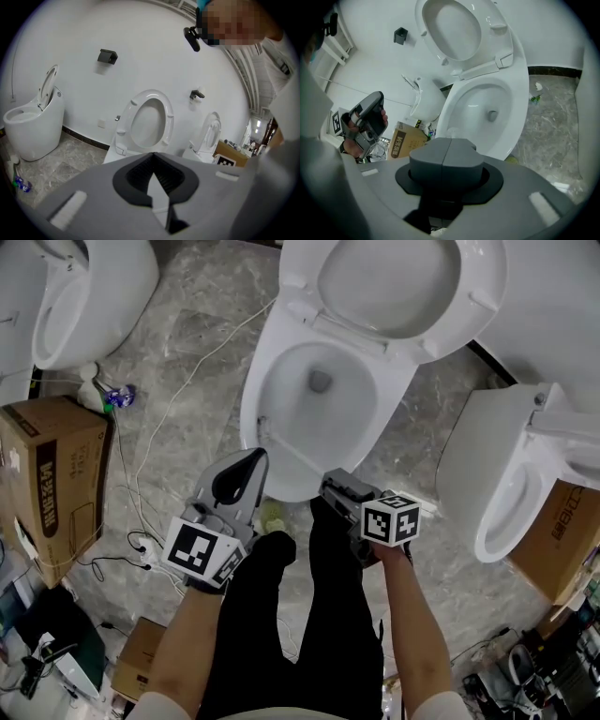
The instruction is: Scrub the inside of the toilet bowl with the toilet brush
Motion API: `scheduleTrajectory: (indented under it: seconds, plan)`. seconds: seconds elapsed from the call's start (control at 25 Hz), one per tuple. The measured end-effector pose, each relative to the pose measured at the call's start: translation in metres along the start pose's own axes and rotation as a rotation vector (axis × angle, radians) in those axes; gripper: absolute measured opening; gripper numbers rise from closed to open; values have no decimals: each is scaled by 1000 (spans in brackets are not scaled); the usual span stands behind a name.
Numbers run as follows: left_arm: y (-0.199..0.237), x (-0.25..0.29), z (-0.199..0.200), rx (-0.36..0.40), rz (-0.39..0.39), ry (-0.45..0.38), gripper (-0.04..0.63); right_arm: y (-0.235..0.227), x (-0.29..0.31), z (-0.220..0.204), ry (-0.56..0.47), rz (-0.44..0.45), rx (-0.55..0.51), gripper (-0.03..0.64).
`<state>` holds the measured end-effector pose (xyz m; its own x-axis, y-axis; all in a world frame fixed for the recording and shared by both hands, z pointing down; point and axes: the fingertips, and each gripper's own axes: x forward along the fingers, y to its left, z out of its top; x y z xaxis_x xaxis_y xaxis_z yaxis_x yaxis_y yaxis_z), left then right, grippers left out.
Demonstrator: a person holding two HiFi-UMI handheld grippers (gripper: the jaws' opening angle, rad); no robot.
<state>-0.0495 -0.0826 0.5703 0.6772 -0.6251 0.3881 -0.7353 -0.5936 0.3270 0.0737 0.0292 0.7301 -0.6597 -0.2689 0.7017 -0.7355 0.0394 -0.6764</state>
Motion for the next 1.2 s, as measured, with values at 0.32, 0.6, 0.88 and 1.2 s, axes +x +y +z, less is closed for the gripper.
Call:
scheduleTrajectory:
  seconds: [0.32,0.6,0.88,1.2]
  plan:
    - [-21,5,-12,-1,-27,29,6,2,-17,-17,164,-31,-107,166]
    - [-47,8,-30,-12,-66,72,6,-3,-41,-13,351,-72,-234,166]
    - [-59,15,-45,-23,-66,117,6,-8,-67,6,529,-158,-372,166]
    - [-56,19,-43,-28,-61,124,6,-10,-82,37,648,-283,-562,166]
